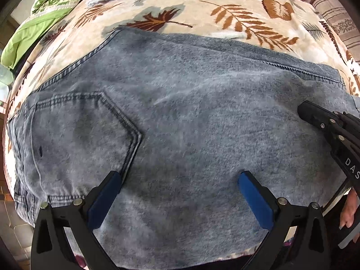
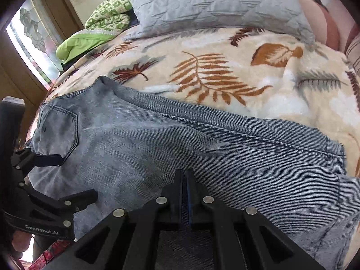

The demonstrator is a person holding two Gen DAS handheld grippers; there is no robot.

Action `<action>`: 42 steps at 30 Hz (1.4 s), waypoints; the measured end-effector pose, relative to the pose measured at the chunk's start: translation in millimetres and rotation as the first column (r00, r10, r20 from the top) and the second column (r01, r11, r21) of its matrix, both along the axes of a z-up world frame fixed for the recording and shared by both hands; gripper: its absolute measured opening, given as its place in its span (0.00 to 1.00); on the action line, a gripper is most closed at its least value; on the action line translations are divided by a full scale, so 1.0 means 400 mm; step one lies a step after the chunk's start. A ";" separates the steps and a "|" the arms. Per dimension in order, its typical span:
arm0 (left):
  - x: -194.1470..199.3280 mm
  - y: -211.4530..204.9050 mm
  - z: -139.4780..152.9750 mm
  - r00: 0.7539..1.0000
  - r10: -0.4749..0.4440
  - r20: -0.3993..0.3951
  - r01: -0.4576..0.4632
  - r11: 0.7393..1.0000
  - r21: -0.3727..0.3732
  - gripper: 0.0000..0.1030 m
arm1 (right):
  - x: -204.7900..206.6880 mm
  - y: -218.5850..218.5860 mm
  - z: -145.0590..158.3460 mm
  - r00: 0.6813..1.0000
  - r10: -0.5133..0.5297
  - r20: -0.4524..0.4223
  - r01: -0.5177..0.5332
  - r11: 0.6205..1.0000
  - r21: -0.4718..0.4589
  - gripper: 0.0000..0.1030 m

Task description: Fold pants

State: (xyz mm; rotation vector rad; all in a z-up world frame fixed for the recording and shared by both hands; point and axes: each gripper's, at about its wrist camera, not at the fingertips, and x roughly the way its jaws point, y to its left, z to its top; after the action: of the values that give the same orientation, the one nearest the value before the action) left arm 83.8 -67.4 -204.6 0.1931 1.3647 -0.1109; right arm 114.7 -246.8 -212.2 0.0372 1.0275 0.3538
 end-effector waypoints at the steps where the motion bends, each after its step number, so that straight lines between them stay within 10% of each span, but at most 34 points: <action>1: 0.009 -0.004 -0.003 1.000 0.001 -0.001 -0.001 1.000 -0.003 1.00 | 0.005 -0.002 0.001 1.000 0.001 -0.003 -0.001 1.000 0.008 0.05; 20: 0.112 -0.053 -0.001 0.998 0.027 0.064 -0.025 0.999 -0.031 1.00 | 0.034 -0.006 -0.009 0.998 -0.053 0.023 0.052 0.997 0.052 0.04; 29: 0.034 -0.032 0.081 0.988 -0.010 0.157 0.014 1.000 -0.028 1.00 | -0.040 -0.015 0.077 0.980 -0.084 0.181 0.076 0.996 0.053 0.04; 42: -0.023 0.250 0.088 0.975 0.176 0.133 -0.174 0.984 -0.022 1.00 | -0.111 -0.063 0.056 0.991 -0.120 0.065 0.121 0.992 -0.019 0.04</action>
State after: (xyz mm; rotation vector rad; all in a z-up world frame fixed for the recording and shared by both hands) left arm 74.8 32.4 -169.5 0.0695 1.2406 0.0420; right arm 70.4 -272.0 -189.9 0.0673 0.9614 0.2318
